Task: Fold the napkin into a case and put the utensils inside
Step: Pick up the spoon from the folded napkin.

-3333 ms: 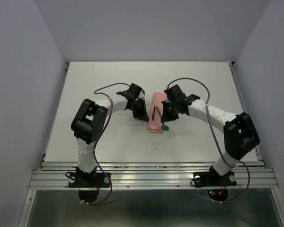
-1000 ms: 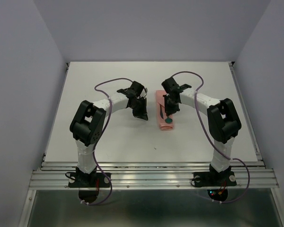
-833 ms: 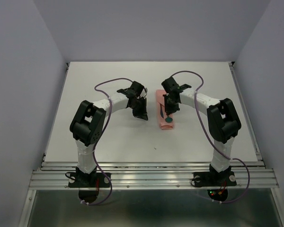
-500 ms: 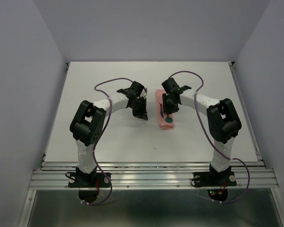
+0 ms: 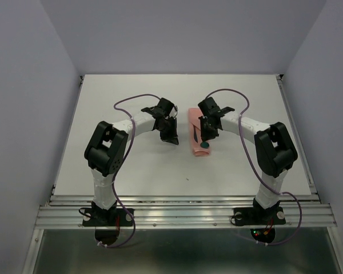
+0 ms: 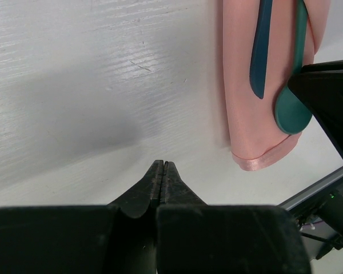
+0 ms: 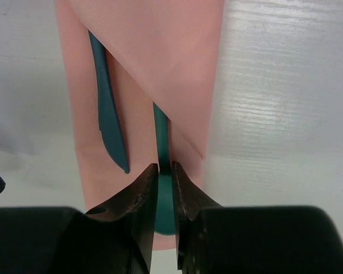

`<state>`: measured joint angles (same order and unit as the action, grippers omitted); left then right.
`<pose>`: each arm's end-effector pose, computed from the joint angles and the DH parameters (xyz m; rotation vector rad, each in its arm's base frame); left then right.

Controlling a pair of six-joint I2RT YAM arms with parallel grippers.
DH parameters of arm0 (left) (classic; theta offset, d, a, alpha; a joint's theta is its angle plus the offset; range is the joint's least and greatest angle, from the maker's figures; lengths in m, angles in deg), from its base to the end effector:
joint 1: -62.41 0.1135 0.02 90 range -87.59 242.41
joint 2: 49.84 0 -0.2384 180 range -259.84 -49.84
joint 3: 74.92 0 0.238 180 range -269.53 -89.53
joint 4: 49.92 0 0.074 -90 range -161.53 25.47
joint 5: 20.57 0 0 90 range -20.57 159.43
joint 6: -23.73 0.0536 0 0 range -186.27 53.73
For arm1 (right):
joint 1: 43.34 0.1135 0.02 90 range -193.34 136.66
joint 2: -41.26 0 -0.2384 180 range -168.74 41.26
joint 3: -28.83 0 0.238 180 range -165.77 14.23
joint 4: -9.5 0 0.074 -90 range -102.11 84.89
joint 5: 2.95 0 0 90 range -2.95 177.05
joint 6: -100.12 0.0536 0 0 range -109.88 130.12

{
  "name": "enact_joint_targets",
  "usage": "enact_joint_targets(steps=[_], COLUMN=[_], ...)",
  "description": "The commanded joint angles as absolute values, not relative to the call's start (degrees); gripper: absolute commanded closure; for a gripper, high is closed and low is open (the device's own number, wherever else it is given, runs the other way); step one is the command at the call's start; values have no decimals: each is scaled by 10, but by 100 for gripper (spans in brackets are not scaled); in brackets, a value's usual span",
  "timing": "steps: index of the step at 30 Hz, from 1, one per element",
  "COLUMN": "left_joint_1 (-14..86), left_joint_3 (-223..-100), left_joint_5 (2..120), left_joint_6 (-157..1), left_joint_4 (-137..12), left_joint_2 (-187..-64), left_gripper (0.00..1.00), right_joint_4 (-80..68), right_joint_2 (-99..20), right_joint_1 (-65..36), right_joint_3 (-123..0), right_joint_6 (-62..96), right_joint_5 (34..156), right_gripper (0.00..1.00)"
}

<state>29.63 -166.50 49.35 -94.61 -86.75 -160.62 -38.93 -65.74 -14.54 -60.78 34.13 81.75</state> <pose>0.3253 -0.2314 0.1550 0.2492 2.6786 -0.8267 0.3257 0.1734 0.1542 -0.0867 2.7182 0.1463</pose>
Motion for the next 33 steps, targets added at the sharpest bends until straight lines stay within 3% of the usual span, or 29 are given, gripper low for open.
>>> enact_joint_targets(steps=[1, 4, 14, 24, 27, 33], left_joint_1=[297, 296, 295, 295, 295, 295], left_joint_3=[-1674, -1678, -1675, -1680, -1680, -1685], left_joint_5=[495, 495, 495, 493, 496, 494], left_joint_6=[-945, -945, -941, -938, -936, -937], left_joint_4=[-865, -866, -865, -869, -870, -869], left_joint_2=[-1609, -1612, -1615, -1619, -1617, -1623], left_gripper=[100, 100, 100, 100, 100, 100], right_joint_4=[-366, -363, -360, -357, -354, -350], right_joint_2=[-634, -643, -653, -689, -683, -665], right_joint_1=[-149, -149, -149, -149, -149, -149], right_joint_3=[-606, -609, -626, -657, -657, -648], right_joint_6=[339, 339, 344, 359, 364, 369], right_joint_5=[820, 826, 829, 789, 793, 808], right_gripper=[78, 77, 94, 98, 86, 78])
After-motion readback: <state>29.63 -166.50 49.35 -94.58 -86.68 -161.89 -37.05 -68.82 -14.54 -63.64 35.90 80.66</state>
